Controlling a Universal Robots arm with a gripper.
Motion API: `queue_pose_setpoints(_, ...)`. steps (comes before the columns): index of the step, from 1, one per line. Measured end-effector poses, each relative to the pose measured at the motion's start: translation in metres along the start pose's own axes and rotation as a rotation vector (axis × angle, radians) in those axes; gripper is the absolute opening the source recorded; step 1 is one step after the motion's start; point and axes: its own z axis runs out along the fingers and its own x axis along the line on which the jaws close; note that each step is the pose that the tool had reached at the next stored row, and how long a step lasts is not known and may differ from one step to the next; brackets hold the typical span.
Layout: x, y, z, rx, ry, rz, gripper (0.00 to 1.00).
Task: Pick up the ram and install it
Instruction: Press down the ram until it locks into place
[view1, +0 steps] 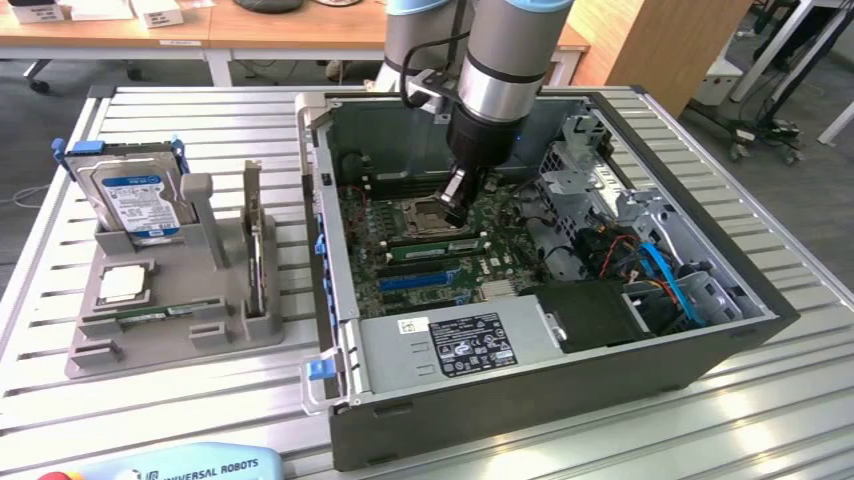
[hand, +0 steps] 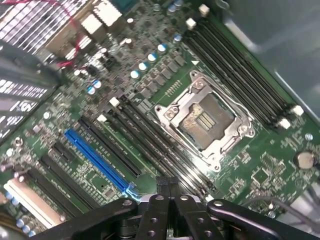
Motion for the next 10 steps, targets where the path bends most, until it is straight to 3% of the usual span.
queue_pose_setpoints(10, 0.0, 0.0, 0.0003, 0.0032, -0.0058, 0.158, 0.1)
